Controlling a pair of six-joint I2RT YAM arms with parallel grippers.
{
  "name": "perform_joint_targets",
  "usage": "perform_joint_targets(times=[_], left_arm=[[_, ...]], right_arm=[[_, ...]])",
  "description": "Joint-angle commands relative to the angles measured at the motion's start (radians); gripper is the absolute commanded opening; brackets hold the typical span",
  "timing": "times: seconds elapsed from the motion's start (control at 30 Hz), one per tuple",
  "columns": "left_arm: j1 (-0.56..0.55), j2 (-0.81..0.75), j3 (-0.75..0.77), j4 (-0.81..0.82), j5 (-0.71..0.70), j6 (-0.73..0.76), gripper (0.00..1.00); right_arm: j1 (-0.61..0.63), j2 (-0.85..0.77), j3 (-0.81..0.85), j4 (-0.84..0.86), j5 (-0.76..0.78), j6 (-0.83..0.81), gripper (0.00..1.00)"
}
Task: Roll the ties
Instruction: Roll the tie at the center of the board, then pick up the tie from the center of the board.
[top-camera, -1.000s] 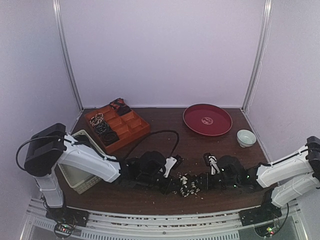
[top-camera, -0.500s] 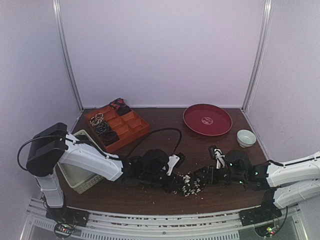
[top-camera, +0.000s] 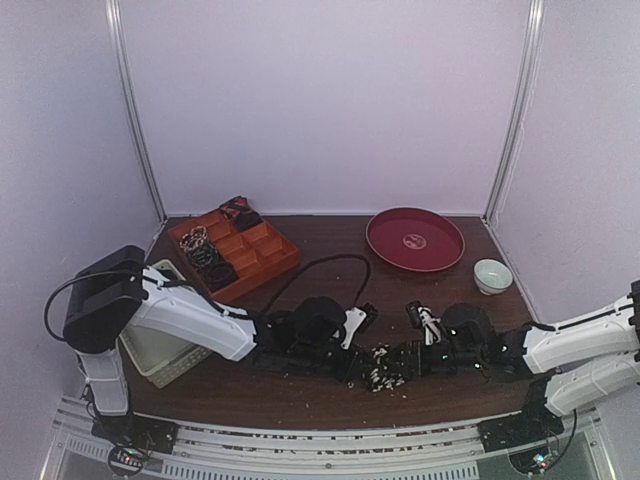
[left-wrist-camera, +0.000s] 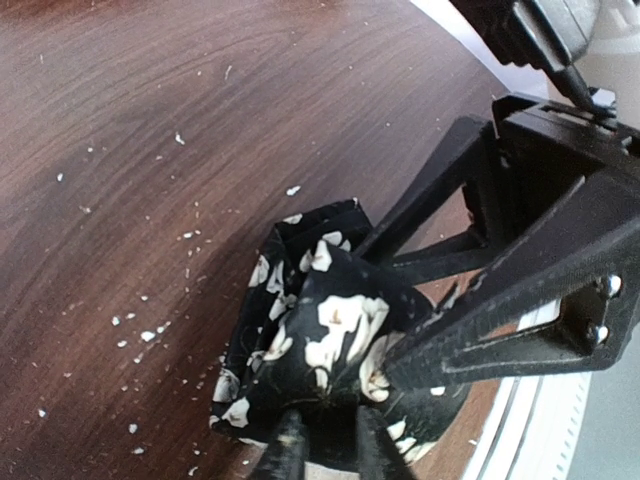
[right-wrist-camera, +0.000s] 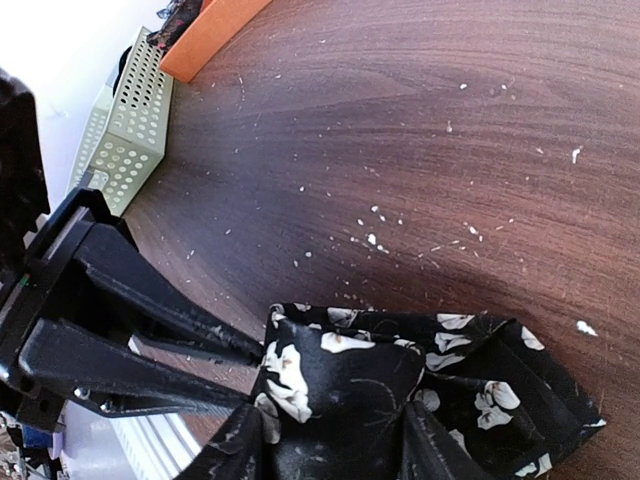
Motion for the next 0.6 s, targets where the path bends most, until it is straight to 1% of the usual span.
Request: perform_joint_targets(times=[0.0,0.1,0.2,0.27,0.37,0.43,0.57], left_arm=[[0.001,-0.024,-0.01,0.001,-0.046,-0.013,0.25],[0.015,-0.068,-0.092,0.065,-0.045,-0.053,0.34],[0.037,-0.109,-0.18,0.156,-0.031,-0.122,0.42],[0.049,-0.128,-0.226,0.217,-0.022,-0.166,0.5],[0.054,-0.13,-0.233,0.246,-0.015,-0.224,0.56],[0.054,-0.121,-0.225,0.268,-0.001,-0.26,0.62],[0.053,-0.089,-0.235,0.351,0.036,-0.342,0.7]], right_arm=[[-0.012,0.019,-0.017,-0.038,0.058,-0.032,0.45],[-0.03,0.023,-0.055,-0.017,0.054,-0.029,0.42],[-0.04,0.012,-0.093,0.015,0.043,-0.015,0.42],[-0.041,0.006,-0.112,0.029,0.039,-0.003,0.43],[-0.043,0.002,-0.135,0.061,0.029,0.019,0.45],[-0.047,0.005,-0.143,0.069,0.031,0.03,0.44],[-0.065,-0.005,-0.176,0.101,0.033,0.047,0.41]])
